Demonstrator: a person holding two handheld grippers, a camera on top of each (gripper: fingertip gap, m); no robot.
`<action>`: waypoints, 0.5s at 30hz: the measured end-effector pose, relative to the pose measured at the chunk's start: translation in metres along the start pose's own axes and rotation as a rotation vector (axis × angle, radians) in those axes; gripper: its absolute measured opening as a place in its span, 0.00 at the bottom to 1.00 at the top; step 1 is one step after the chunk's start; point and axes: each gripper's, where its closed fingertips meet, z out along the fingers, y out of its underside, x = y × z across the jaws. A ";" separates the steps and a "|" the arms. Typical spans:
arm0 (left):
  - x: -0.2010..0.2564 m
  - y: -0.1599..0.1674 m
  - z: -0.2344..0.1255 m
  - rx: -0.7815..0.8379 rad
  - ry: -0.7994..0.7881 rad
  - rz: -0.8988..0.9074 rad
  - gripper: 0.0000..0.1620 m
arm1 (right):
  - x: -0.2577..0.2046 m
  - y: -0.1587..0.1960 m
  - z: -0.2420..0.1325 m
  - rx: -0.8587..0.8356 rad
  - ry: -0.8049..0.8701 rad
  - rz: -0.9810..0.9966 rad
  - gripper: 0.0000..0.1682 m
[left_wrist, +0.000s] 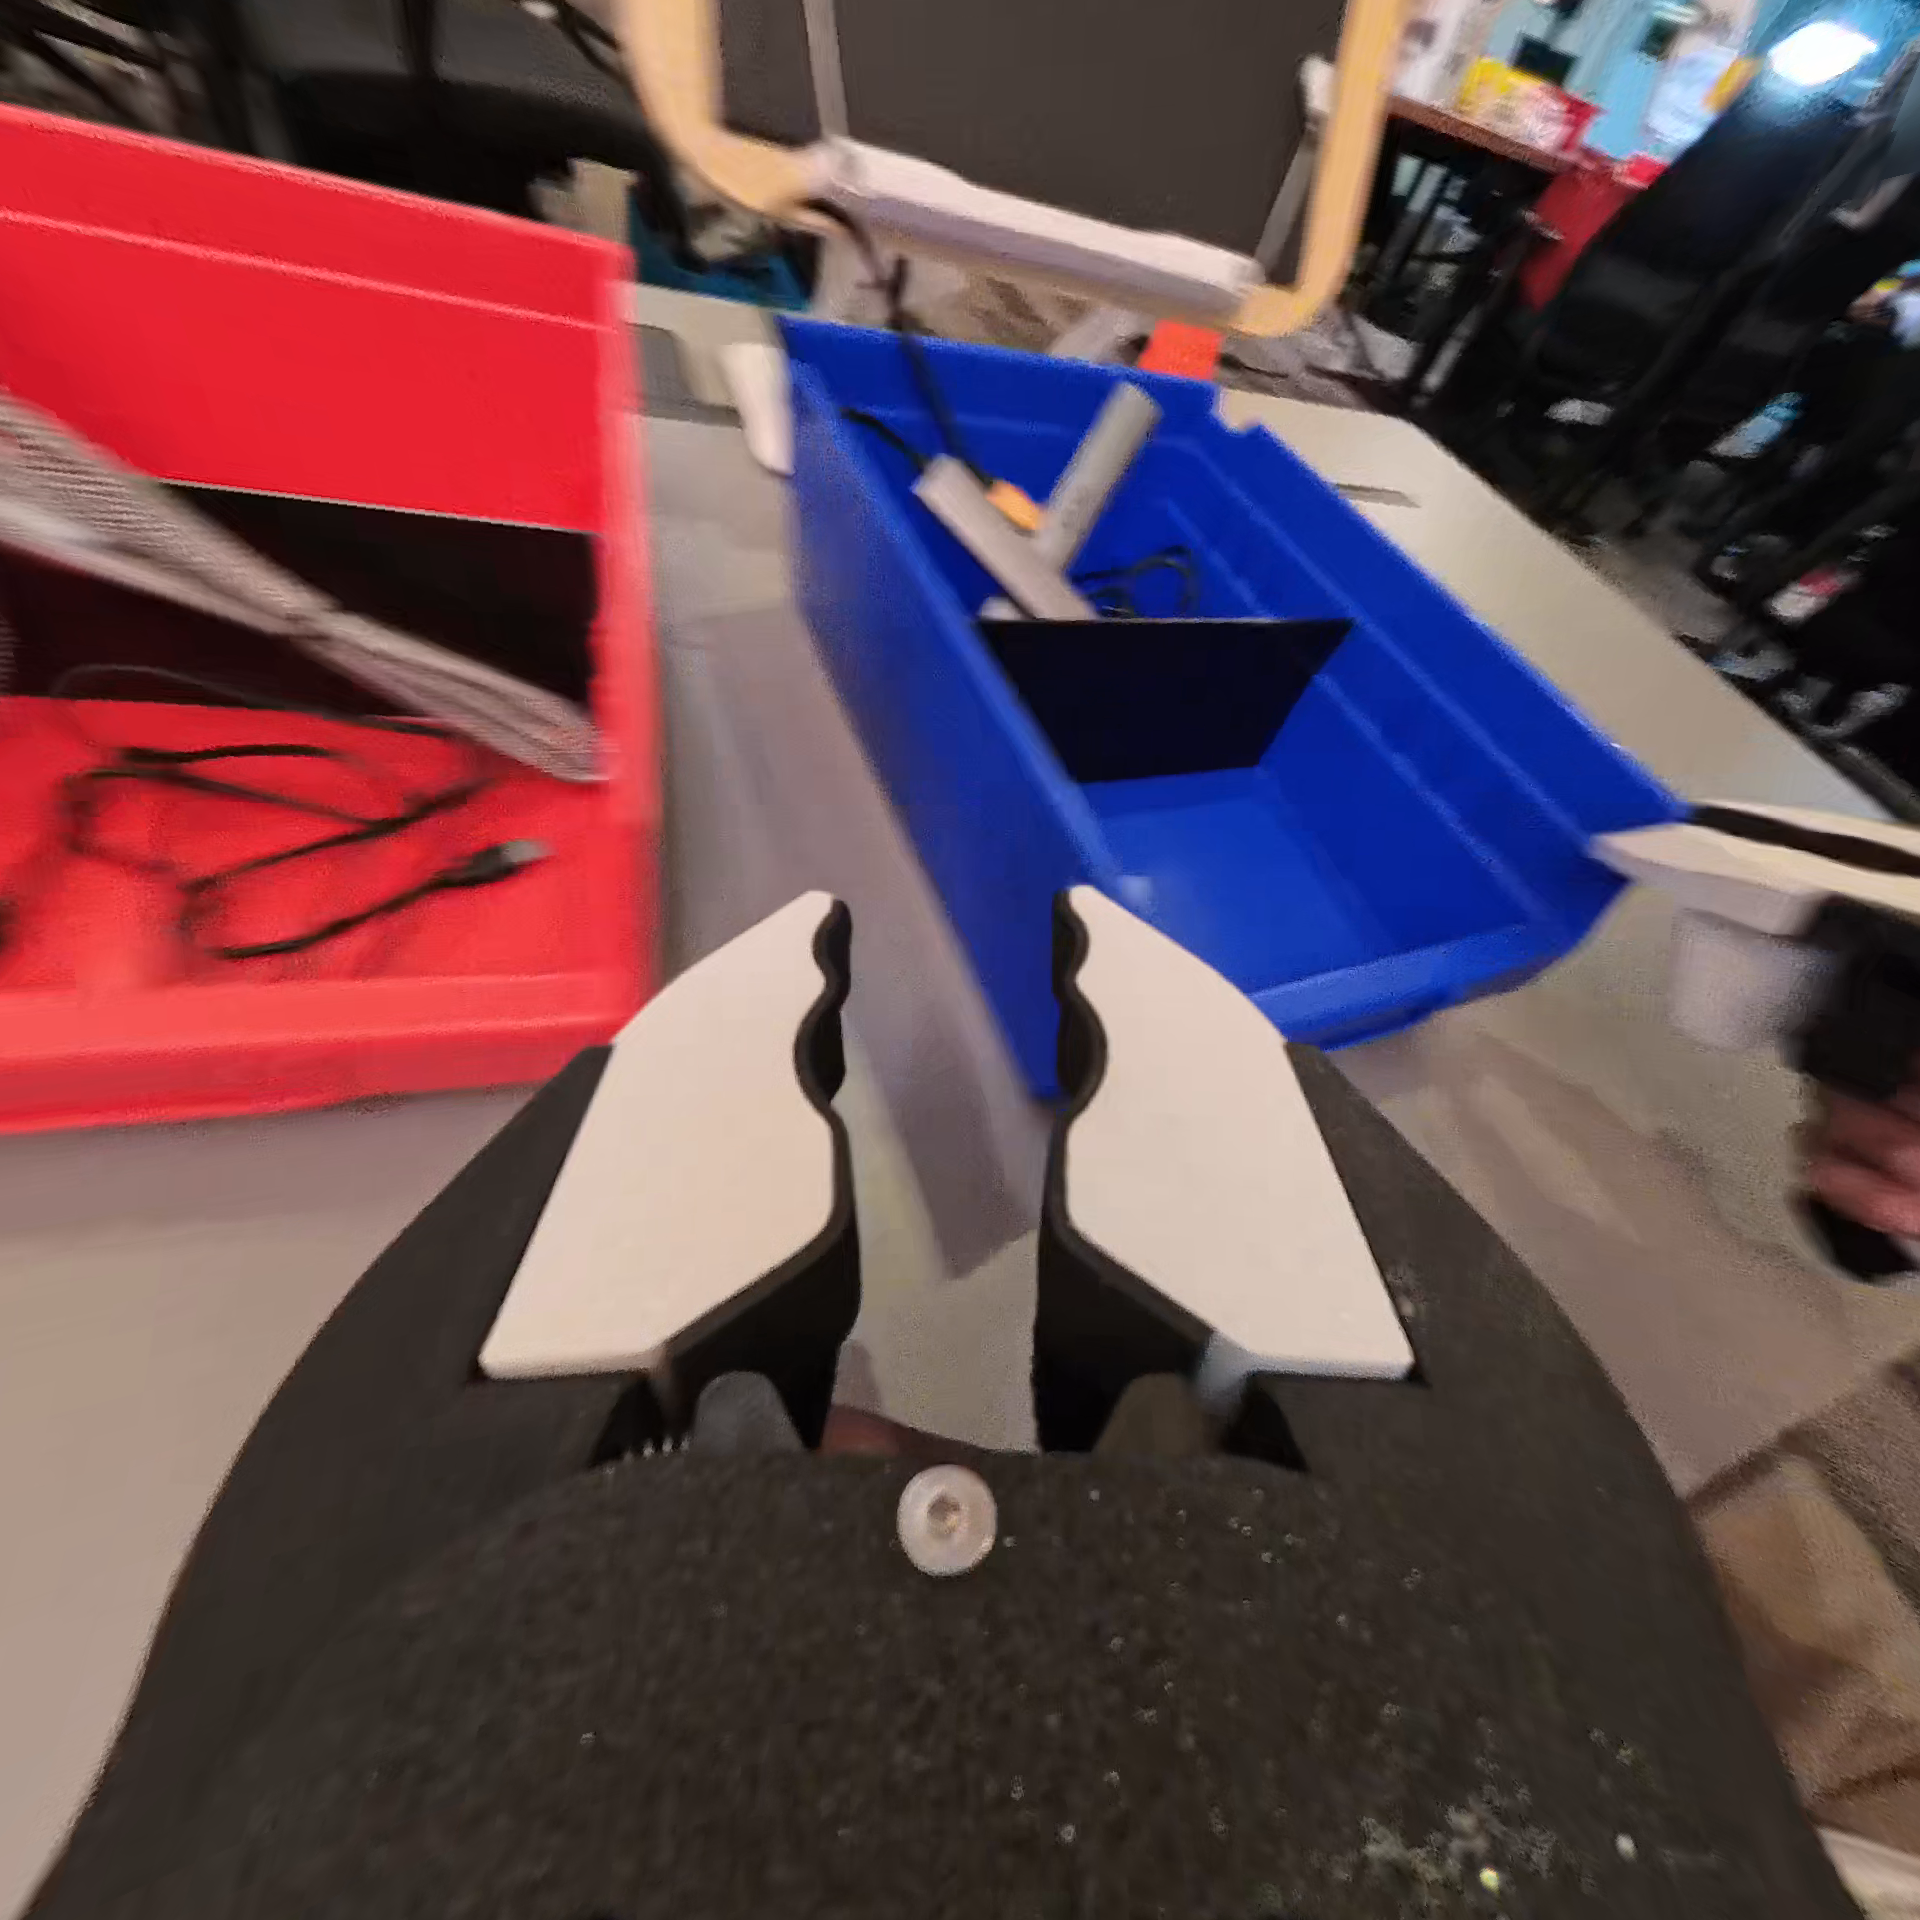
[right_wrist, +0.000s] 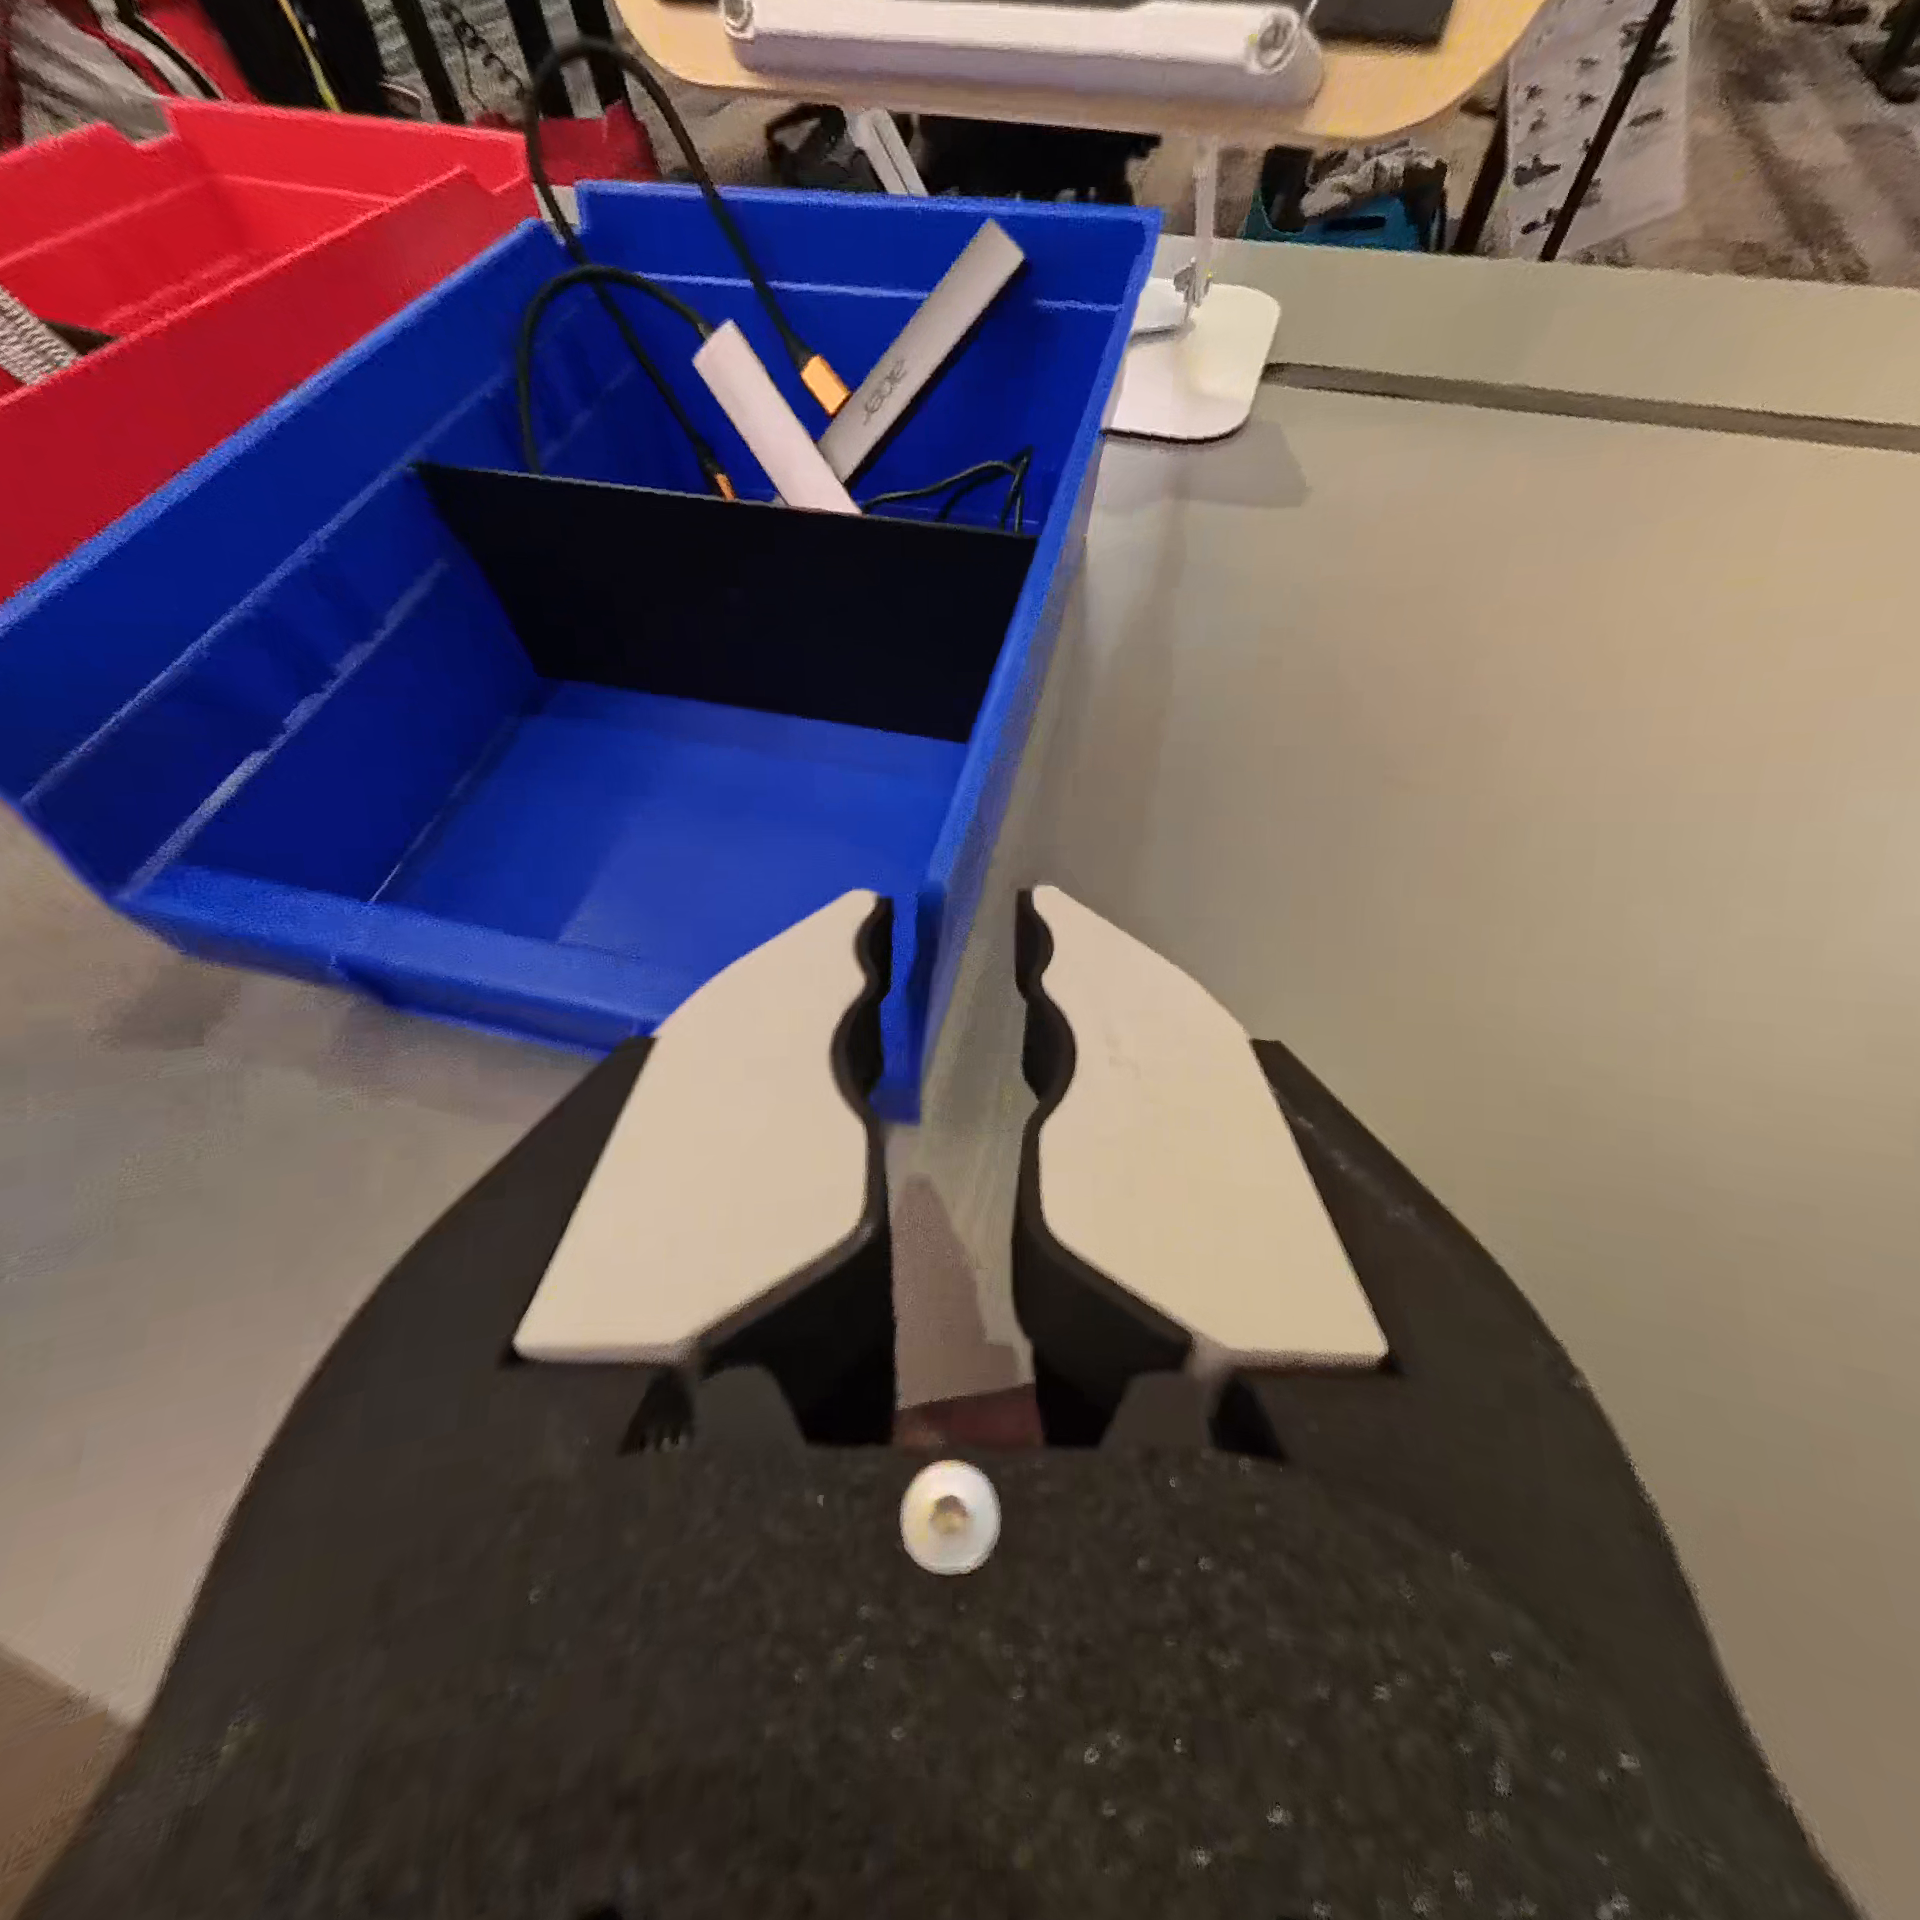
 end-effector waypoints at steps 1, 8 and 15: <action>-0.034 -0.003 -0.013 -0.008 -0.096 0.023 0.22 | 0.000 0.000 -0.009 0.004 -0.010 -0.013 0.13; -0.200 -0.018 -0.037 -0.106 -0.217 0.010 0.40 | -0.029 -0.008 -0.030 0.039 -0.034 -0.140 0.12; -0.250 -0.033 0.008 -0.099 -0.246 0.020 0.24 | -0.133 -0.016 -0.017 0.042 -0.261 -0.228 0.12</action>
